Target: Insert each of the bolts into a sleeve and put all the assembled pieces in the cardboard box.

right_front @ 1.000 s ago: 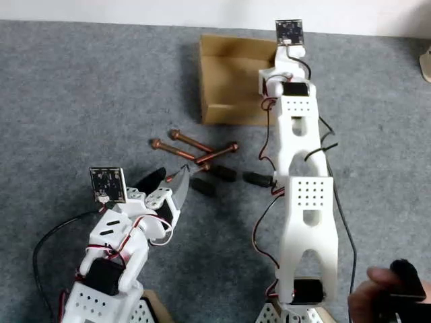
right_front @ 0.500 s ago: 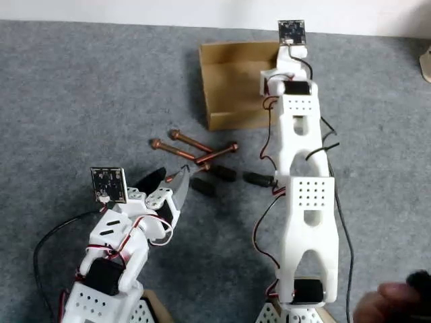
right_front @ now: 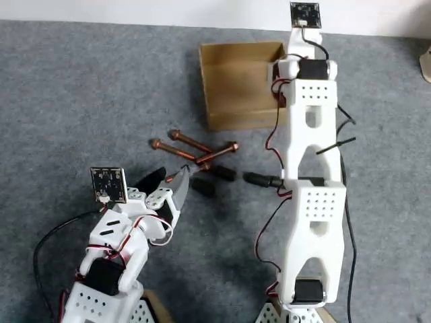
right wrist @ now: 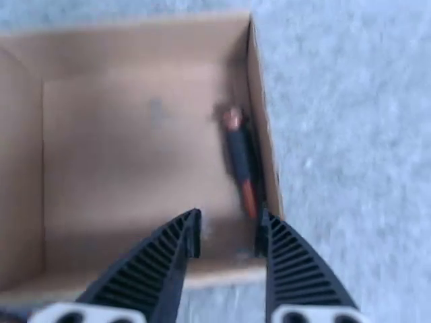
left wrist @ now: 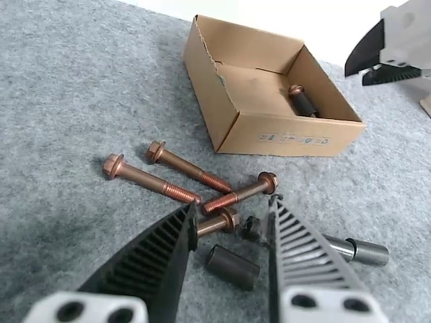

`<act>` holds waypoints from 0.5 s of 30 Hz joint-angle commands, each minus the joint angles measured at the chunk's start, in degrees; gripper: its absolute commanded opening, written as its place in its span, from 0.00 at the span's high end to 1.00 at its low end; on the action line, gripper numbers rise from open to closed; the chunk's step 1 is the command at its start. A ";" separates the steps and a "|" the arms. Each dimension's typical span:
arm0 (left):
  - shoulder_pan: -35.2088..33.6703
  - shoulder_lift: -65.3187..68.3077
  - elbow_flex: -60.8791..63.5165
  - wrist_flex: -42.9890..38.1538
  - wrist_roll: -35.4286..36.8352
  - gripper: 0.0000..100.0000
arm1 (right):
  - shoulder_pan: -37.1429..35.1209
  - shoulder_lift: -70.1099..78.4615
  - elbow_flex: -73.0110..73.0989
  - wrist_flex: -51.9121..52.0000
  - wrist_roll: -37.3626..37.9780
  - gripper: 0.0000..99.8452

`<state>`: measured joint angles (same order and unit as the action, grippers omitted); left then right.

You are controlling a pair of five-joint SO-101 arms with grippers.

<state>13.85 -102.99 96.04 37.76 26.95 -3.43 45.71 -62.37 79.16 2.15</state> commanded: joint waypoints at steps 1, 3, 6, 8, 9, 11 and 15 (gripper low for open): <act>-0.40 -0.84 1.10 0.18 -0.09 0.83 | -0.66 -5.23 -2.59 6.73 -2.90 0.87; -0.40 -0.84 1.10 0.18 -0.09 0.83 | -0.48 -5.41 -2.59 10.33 -3.52 0.87; -0.40 -0.92 1.10 0.00 -0.09 0.83 | -0.48 -5.49 -2.59 15.34 -3.69 0.87; -0.40 -0.92 1.10 0.00 -0.09 0.83 | -0.40 -5.49 -2.68 17.89 -3.69 0.87; -0.40 -0.92 1.10 0.00 -0.09 0.83 | -0.04 -5.58 -2.68 18.95 -3.69 0.87; -0.40 -0.92 1.10 0.00 -0.09 0.83 | 0.48 -5.58 -2.68 20.53 -3.69 0.87; -0.40 -0.92 1.10 0.09 -0.09 0.83 | 1.71 -5.58 -2.59 21.67 -3.52 0.87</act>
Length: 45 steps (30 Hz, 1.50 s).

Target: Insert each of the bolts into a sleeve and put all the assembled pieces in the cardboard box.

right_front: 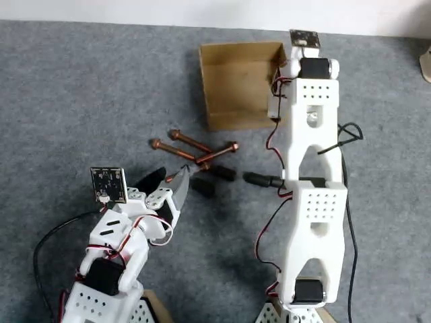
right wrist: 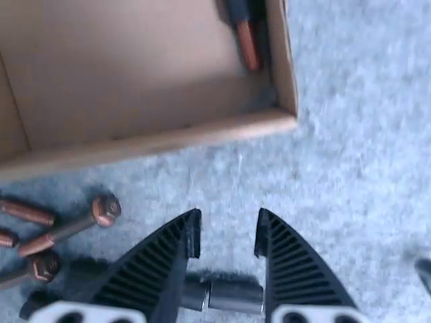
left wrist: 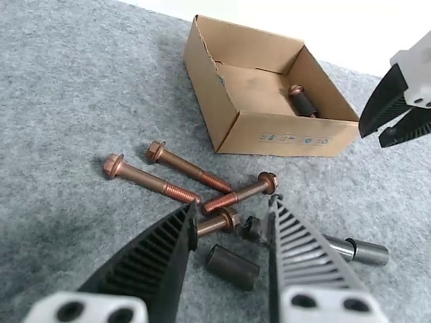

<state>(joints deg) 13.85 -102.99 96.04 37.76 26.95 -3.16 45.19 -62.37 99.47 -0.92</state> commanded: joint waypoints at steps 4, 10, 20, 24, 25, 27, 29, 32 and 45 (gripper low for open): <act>-0.40 -0.92 1.10 0.18 -0.09 0.83 | 2.15 -5.14 -2.15 1.36 -0.18 0.87; -0.84 -0.92 1.10 0.18 -0.53 0.83 | 2.07 -8.40 6.55 1.36 2.73 0.87; 0.48 -0.92 -1.80 1.67 -8.97 0.83 | 2.07 -24.13 24.92 0.92 4.75 0.87; 7.34 -0.92 -6.02 10.55 -14.07 0.83 | 2.07 -29.32 33.71 -0.92 6.95 0.87; 8.57 -0.92 -6.90 11.87 -15.38 0.83 | 2.24 -30.73 36.62 -2.15 7.12 0.87; 10.15 -0.84 -8.31 14.24 -19.25 0.83 | 2.33 -33.89 43.03 -5.23 7.56 0.87; 11.03 -0.84 -9.45 16.44 -23.82 0.83 | 1.98 -37.76 50.59 -8.48 8.88 0.87; 10.59 -0.84 -10.51 18.81 -31.03 0.83 | 1.98 -44.97 62.11 -15.52 9.05 0.87; 3.56 -0.84 -10.86 19.96 -41.49 0.90 | -0.31 -69.05 96.04 -35.47 4.92 0.87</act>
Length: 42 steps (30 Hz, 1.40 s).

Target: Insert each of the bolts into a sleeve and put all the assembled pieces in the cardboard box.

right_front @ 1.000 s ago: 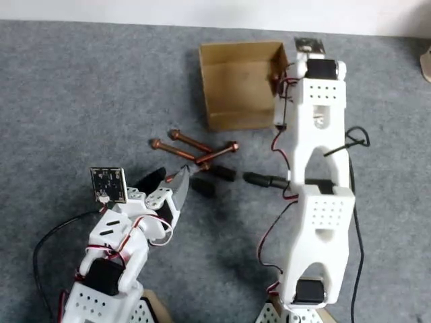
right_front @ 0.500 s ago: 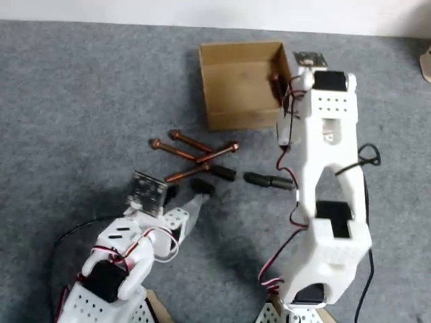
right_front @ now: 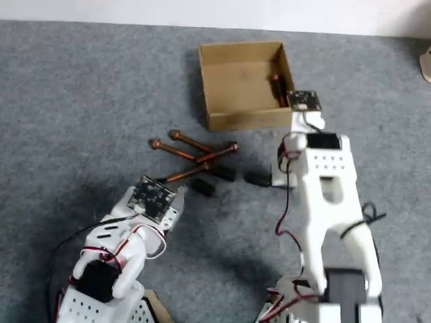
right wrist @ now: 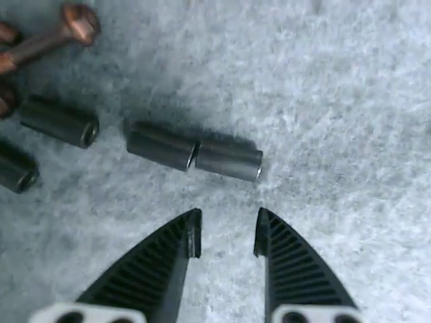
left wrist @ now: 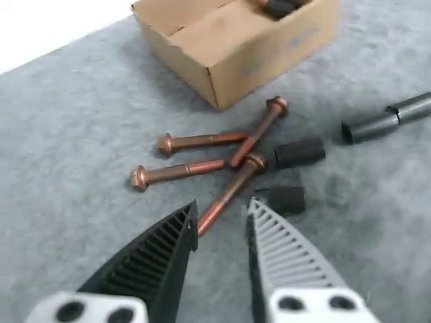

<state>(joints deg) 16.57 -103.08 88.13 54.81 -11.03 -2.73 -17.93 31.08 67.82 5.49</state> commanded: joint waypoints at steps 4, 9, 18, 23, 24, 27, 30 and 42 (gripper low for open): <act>1.27 -0.75 -6.55 8.09 -5.19 0.91 | -0.92 -10.77 7.43 -8.40 -2.90 0.87; 1.36 3.47 -11.03 10.99 -5.45 0.91 | -0.92 -14.11 13.67 -13.93 -2.99 0.87; 8.48 34.15 -28.18 9.67 -5.71 0.91 | -0.92 -18.42 23.08 -24.22 -2.46 0.87; 11.38 49.54 -36.00 6.68 -8.62 0.90 | -0.92 -20.88 28.44 -29.85 0.09 0.87; 11.47 52.35 -37.23 6.24 -9.23 0.90 | -0.92 -21.23 29.32 -30.81 0.53 0.87; 11.56 60.00 -40.40 4.04 -10.29 0.90 | -0.92 -22.11 31.34 -33.45 0.70 0.87; 11.56 65.45 -42.24 2.02 -13.71 0.90 | -0.92 -22.73 32.84 -36.18 0.70 0.87; 11.47 77.05 -43.21 -9.41 -28.40 0.90 | -0.84 -22.20 34.51 -40.57 0.79 0.87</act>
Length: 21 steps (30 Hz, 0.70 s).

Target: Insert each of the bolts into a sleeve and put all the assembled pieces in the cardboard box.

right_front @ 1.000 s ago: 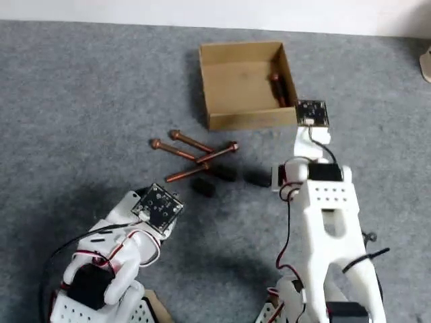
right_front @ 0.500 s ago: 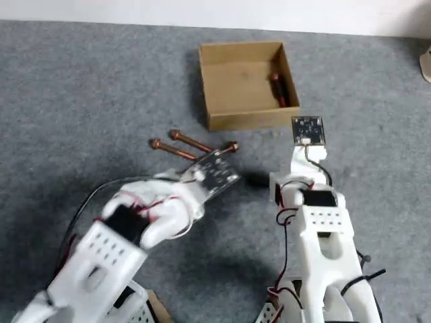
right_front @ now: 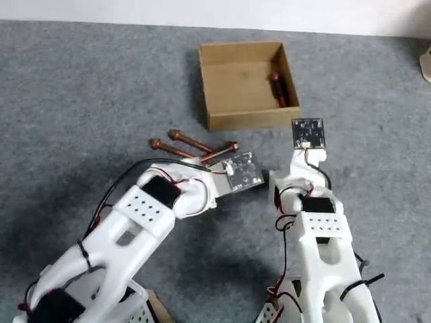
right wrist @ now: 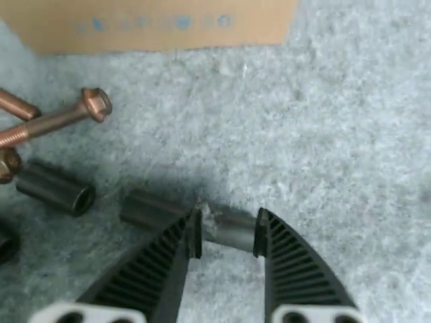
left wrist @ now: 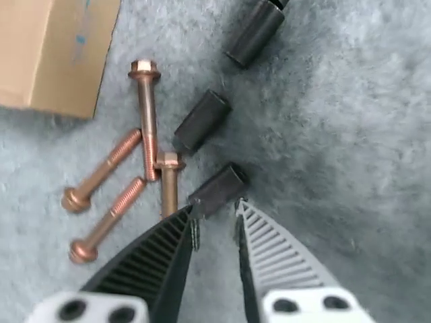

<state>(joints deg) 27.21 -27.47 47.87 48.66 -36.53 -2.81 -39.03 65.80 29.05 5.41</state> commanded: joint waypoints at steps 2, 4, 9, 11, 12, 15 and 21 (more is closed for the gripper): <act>0.40 3.82 -3.91 -5.36 -4.66 0.90 | -0.75 -1.10 -0.22 -1.80 1.32 0.87; -0.13 7.08 -5.49 -6.59 -5.63 0.90 | -0.75 -1.01 -0.13 -1.80 2.29 0.87; -1.89 17.89 -11.74 -11.69 -5.71 0.91 | -0.75 -1.01 -0.04 -1.80 2.46 0.87; -2.59 22.02 -13.58 -14.68 -5.89 0.91 | -0.75 -1.01 -0.04 -1.80 2.64 0.87; -2.68 24.04 -14.46 -16.44 -5.98 0.91 | -0.75 -1.01 -0.04 -1.80 2.64 0.87; -3.12 28.62 -15.69 -20.40 -5.89 0.91 | -0.75 -1.01 -0.04 -1.80 2.73 0.87; -2.95 31.52 -17.01 -20.66 -5.71 0.91 | -0.75 -1.01 1.27 -3.30 2.81 0.87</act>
<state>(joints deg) 24.48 4.09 33.98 28.79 -41.98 -2.81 -39.03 67.30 27.74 7.34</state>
